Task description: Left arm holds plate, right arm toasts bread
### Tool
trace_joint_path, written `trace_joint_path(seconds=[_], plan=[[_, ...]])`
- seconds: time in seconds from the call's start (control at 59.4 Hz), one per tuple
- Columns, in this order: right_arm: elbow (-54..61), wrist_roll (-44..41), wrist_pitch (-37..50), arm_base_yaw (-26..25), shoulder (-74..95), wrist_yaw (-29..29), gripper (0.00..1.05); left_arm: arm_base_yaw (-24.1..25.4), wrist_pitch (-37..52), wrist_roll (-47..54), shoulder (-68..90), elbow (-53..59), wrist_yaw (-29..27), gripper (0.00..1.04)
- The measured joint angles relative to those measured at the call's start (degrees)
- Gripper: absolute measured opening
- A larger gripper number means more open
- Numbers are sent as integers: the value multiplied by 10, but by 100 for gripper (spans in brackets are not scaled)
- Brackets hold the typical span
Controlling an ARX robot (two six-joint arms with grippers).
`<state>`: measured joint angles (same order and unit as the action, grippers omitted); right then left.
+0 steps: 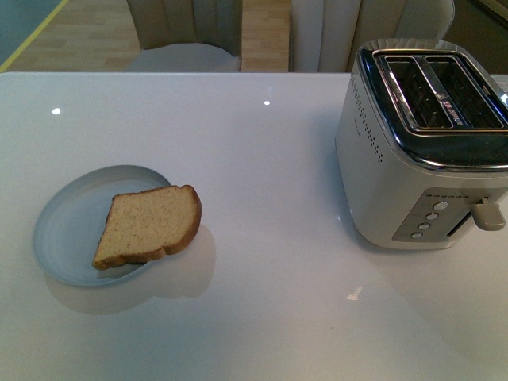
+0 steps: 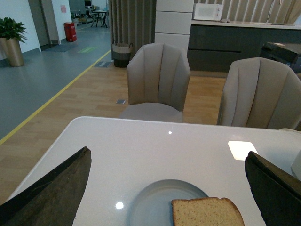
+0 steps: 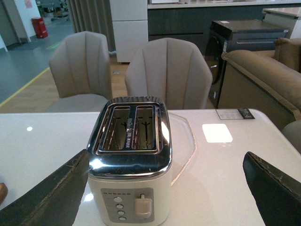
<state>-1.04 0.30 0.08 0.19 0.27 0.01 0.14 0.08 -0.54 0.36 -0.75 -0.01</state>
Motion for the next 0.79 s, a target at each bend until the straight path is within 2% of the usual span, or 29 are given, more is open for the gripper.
trace_joint_path(seconds=[0.556,0.59,0.64,0.724,0.792], plan=[[0,0,0,0,0,0,96,0,-1,-2,1,0,1,98],[0,0,0,0,0,0,96,-4,-97,-57,47,-37,8,98],[0,0,0,0,0,0,96,-14,-179,-126,122,-79,8,98],[0,0,0,0,0,0,96,-26,-185,-186,185,-95,9,98],[0,0,0,0,0,0,96,-27,-156,-205,221,-103,13,98]])
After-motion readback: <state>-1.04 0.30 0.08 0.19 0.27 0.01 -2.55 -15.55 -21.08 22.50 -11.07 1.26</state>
